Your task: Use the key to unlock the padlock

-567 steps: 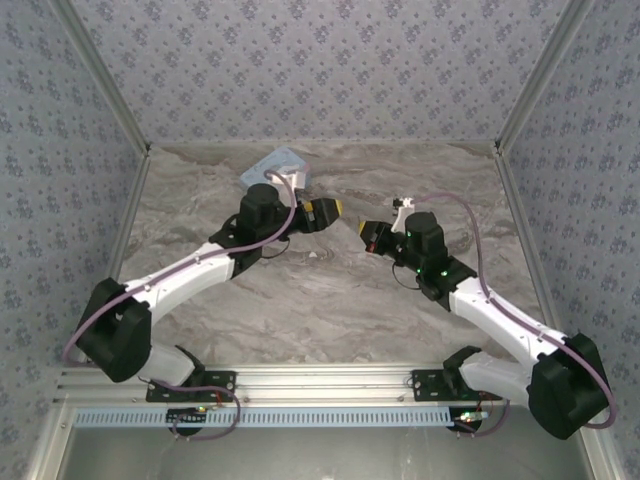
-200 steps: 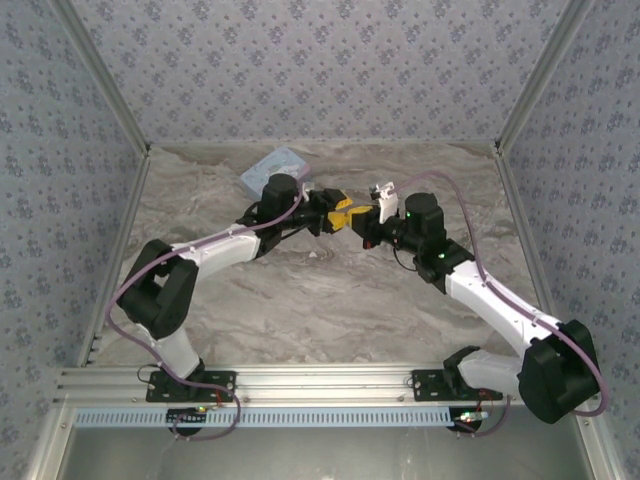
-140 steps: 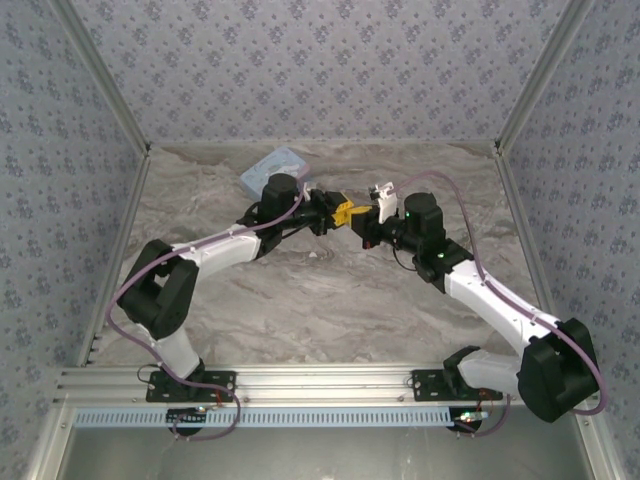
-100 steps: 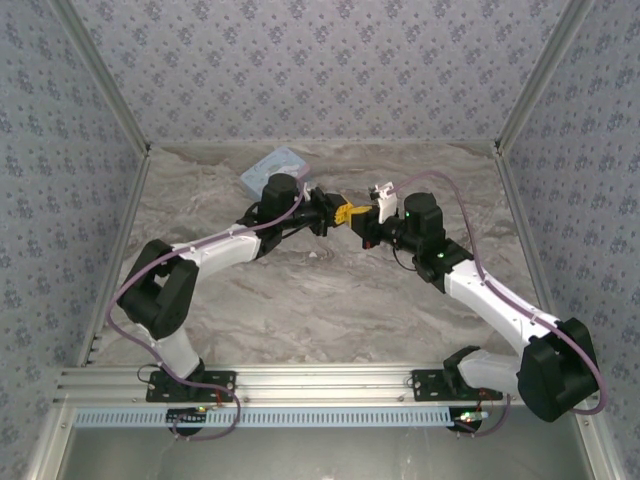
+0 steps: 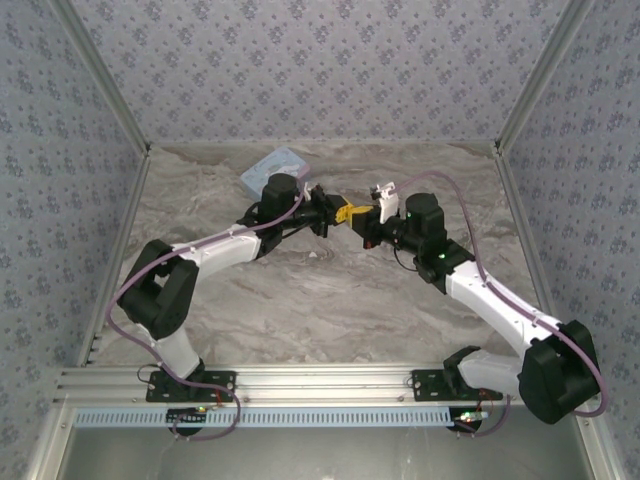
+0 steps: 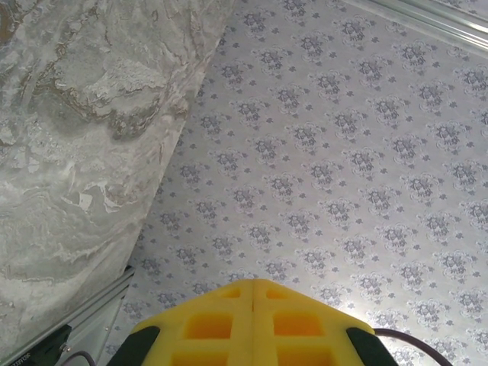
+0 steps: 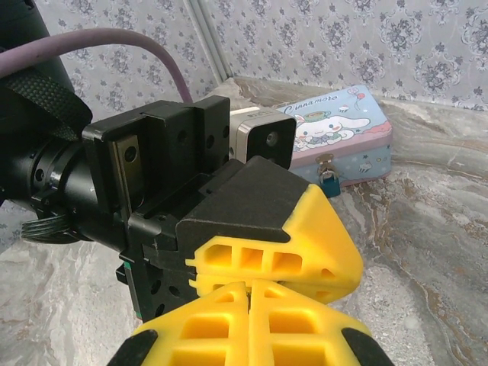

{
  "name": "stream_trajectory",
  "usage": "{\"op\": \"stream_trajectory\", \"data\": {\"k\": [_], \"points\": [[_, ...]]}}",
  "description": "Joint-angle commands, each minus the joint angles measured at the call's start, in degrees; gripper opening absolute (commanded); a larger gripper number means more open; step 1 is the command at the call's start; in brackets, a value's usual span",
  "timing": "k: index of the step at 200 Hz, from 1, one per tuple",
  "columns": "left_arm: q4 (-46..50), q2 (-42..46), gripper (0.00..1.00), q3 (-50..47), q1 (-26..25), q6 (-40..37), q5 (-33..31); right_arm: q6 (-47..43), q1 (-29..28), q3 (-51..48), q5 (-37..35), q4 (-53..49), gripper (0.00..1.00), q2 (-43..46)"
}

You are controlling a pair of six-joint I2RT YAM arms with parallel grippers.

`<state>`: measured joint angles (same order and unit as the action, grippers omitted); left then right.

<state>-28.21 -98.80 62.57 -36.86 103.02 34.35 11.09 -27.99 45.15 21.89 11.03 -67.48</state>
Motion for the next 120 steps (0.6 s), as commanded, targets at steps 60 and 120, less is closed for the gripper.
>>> {"op": "stream_trajectory", "data": {"k": [60,120], "points": [[3.9,4.6,0.00,3.1,-0.1,-25.9,-7.7,10.9,5.4,-1.3,7.2,2.1,0.44,6.4],[2.3,11.2,0.00,3.8,-2.0,-50.0,-12.8,31.8,10.3,-5.4,18.1,22.2,0.57,6.3]]}}
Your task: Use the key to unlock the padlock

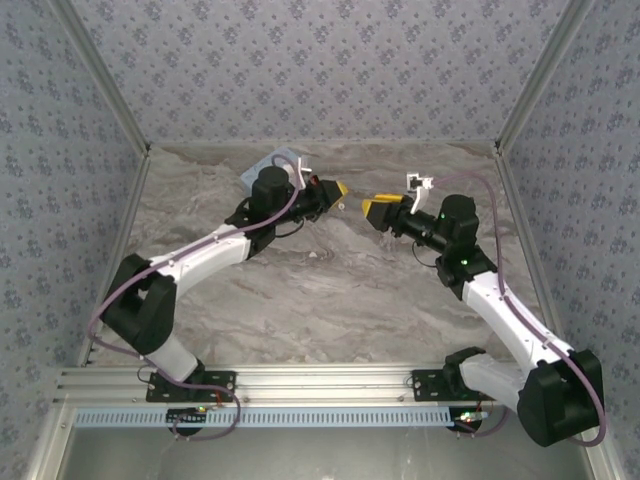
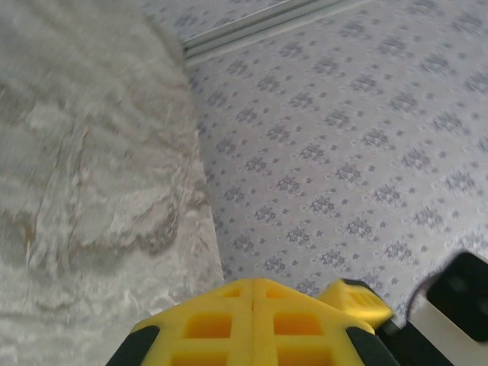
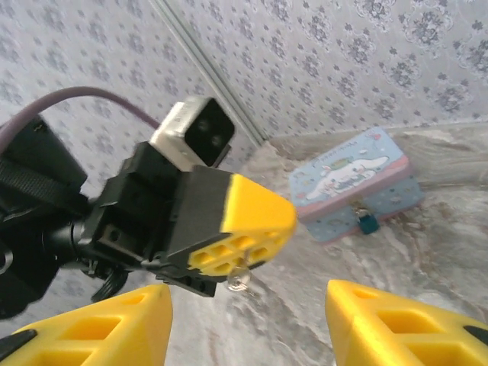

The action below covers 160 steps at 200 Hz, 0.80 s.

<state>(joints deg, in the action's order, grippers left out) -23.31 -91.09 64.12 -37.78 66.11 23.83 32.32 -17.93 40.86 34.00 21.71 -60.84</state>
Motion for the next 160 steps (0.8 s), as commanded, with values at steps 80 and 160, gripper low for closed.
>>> {"op": "stream_trajectory", "data": {"k": [80,160], "points": [[-8.9,4.0,0.00,2.9,-2.6,-15.4,-1.1,16.9,-1.5,-0.2,9.1,19.6,0.56,-5.8],[-8.9,4.0,0.00,2.7,-2.7,-14.7,-1.9,17.3,-4.2,0.9,7.7,19.7,0.47,-9.3]]}}
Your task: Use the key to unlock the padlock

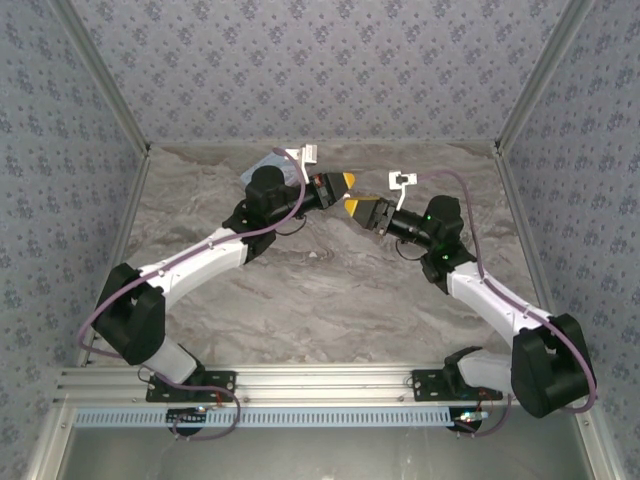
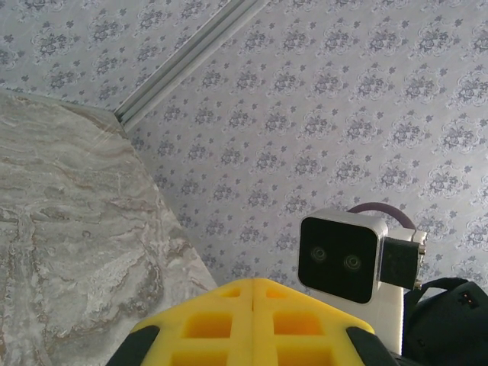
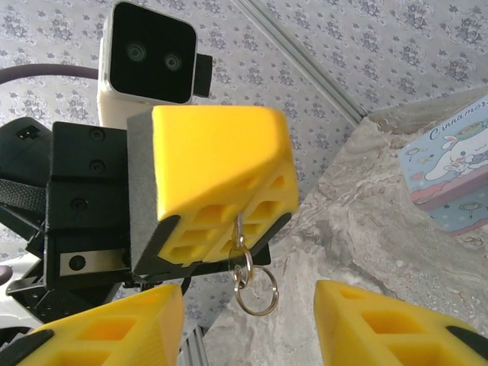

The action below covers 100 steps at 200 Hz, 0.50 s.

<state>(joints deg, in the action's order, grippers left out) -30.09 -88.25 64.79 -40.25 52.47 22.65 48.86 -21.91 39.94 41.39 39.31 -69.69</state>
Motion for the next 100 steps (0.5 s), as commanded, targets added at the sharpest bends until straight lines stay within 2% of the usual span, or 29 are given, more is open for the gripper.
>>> {"op": "stream_trajectory", "data": {"k": [1,51,100], "points": [[-2.1,1.1,0.00,2.0,-0.3,-1.1,-0.8,0.7,-0.2,1.8,0.3,2.1,0.47,-0.4],[-2.2,1.1,0.00,1.5,-0.3,-0.9,-0.8,0.7,-0.2,2.7,0.0,1.2,0.37,-1.3],[-2.6,1.3,0.00,0.8,-0.2,-1.1,-0.4,1.1,-0.2,3.6,-0.9,1.5,0.31,-2.0]]}}
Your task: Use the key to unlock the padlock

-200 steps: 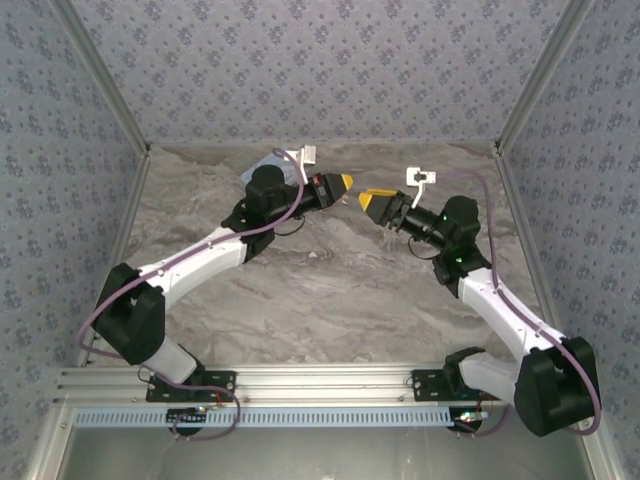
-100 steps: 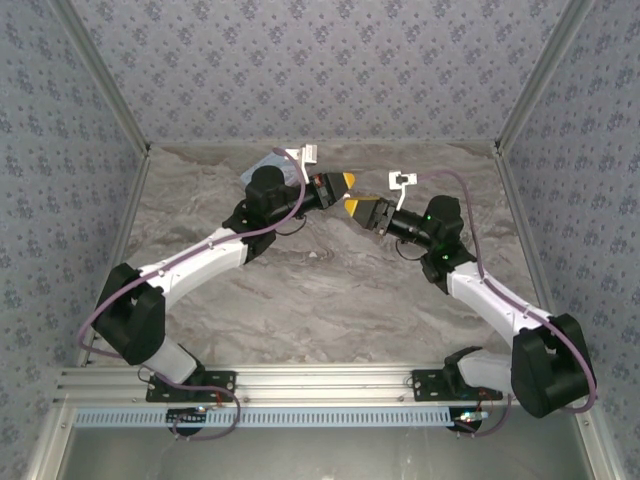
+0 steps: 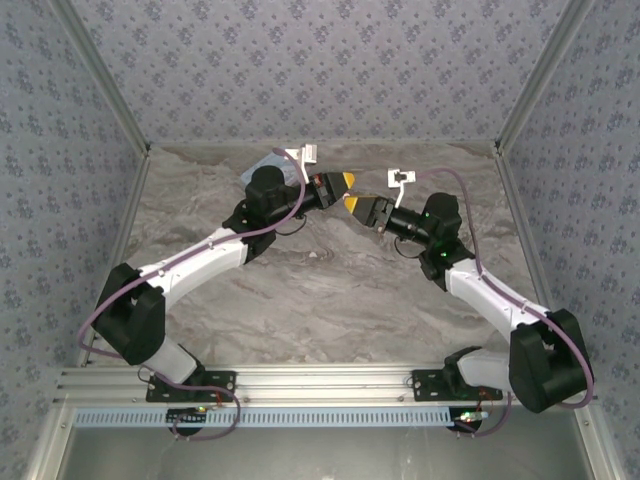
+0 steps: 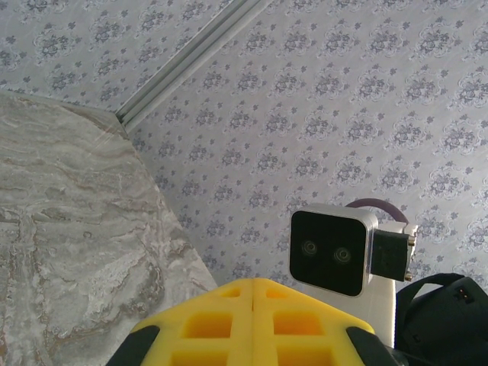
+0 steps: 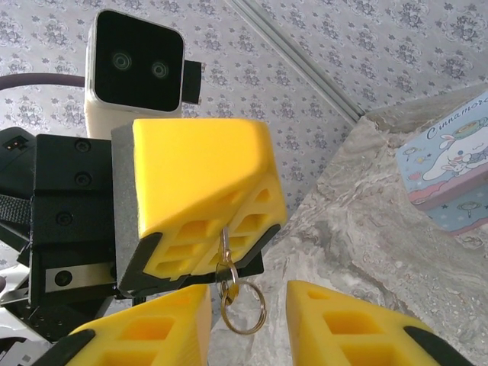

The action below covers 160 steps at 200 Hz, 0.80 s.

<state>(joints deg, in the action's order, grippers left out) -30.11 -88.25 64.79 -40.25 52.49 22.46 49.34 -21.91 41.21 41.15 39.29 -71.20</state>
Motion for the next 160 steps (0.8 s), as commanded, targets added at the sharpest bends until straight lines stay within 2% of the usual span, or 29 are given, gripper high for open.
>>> {"op": "stream_trajectory", "data": {"k": [1,63,115,137,160], "points": [[-2.6,1.2,0.00,0.9,-0.2,-1.2,-0.1,0.6,-0.2,2.4,-0.7,1.5,0.31,-0.6],[-2.9,1.2,0.00,0.7,-0.2,-1.3,-0.1,1.7,-0.4,3.1,-0.5,2.5,0.21,-1.8],[-1.8,1.9,0.00,0.2,0.4,-1.9,-0.6,-0.3,-0.3,2.7,-1.3,-0.1,0.04,-0.9],[0.2,2.7,0.14,0.0,1.3,-2.6,-1.4,-3.2,-0.3,2.5,-2.3,-4.8,0.02,0.4],[3.7,3.7,0.47,0.3,2.8,-4.3,-2.3,-7.6,-0.2,2.6,-3.9,-11.9,0.01,2.4]]}}
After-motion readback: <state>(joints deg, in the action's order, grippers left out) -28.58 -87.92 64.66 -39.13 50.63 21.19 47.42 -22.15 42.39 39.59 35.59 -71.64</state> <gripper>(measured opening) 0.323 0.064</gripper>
